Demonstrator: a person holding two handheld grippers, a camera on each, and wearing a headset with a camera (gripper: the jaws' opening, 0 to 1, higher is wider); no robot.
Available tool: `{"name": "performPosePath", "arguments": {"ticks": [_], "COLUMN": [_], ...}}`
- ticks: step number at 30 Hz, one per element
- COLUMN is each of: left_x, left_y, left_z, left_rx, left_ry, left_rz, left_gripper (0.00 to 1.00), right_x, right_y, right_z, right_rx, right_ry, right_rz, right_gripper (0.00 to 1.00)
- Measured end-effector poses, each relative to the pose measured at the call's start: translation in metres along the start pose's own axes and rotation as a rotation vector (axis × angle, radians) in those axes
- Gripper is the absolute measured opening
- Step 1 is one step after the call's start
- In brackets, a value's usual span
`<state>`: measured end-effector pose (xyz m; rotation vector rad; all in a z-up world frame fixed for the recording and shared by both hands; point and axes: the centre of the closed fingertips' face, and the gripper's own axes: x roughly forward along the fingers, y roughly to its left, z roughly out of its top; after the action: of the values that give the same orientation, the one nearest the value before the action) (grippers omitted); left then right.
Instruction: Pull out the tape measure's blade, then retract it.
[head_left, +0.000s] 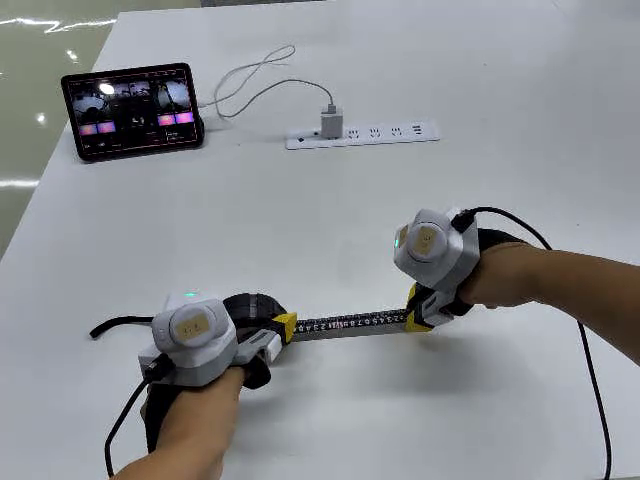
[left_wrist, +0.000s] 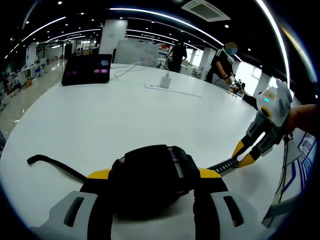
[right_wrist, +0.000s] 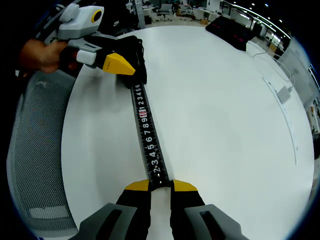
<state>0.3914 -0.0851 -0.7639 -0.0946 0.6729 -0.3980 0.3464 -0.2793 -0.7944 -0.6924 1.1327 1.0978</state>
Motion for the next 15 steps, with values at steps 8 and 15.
{"name": "performPosePath", "arguments": {"ticks": [8,15], "left_x": [0.0002,0.0006], "left_y": [-0.0001,-0.0001], "left_z": [0.0,-0.0001], "left_rx": [-0.002,-0.002], "left_ry": [0.01,0.01], "left_rz": [-0.003,-0.003], "left_gripper": [0.6,0.6], "right_x": [0.0011,0.0018], "right_y": [-0.0001,0.0001], "right_z": [0.0032,0.0057], "right_rx": [0.002,-0.003], "right_ry": [-0.002,-0.001], "right_rz": [-0.006,-0.007], "right_gripper": [0.1,0.1]}}
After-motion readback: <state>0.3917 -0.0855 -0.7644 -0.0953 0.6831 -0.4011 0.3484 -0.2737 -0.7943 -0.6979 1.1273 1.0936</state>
